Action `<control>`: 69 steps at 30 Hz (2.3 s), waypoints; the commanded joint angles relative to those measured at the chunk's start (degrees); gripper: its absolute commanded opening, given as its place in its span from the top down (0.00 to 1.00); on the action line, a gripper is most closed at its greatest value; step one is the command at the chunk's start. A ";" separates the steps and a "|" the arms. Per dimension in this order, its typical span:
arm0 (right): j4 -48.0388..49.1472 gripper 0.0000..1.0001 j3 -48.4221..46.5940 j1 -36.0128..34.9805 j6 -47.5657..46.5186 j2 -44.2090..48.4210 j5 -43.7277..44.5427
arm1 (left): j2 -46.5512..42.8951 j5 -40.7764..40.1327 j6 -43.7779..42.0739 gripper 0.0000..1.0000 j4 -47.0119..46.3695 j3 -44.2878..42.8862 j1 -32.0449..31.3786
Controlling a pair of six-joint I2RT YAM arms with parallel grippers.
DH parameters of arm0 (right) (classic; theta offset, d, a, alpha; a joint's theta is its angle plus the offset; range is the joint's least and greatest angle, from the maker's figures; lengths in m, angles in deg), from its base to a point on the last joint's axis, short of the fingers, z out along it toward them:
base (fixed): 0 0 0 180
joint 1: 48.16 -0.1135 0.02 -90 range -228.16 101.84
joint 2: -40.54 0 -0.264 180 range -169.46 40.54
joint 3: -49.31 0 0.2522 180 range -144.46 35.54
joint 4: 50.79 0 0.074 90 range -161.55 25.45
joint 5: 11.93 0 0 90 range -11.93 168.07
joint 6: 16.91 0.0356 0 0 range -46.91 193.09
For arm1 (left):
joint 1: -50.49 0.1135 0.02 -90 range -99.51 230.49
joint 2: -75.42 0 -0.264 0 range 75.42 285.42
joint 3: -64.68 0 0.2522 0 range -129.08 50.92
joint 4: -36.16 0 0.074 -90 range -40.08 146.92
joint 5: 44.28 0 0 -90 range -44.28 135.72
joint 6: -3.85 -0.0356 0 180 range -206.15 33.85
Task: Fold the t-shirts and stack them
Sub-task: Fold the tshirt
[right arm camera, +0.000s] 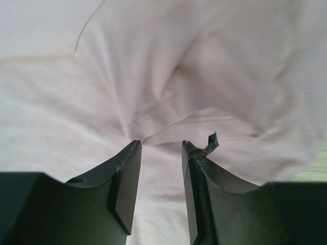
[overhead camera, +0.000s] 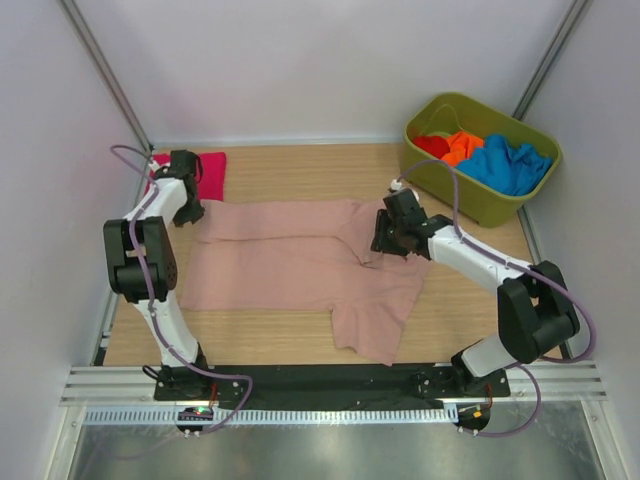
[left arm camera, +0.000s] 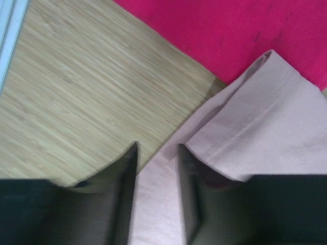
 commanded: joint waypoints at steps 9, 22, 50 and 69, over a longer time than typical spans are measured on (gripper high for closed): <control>-1.68 0.55 -0.96 15.10 2.54 -0.59 4.05 | -11.67 8.83 4.01 0.39 -3.92 8.27 0.05; 4.39 0.54 3.87 16.17 8.70 -3.50 -0.96 | -5.07 15.16 8.15 0.36 -5.41 8.45 2.16; -0.78 0.99 -0.43 16.08 5.36 -1.04 5.01 | -4.19 12.62 8.41 1.00 -4.80 3.44 2.34; 2.01 0.99 8.70 16.08 2.54 6.34 1.07 | -3.84 10.15 4.45 1.00 -7.44 7.13 2.16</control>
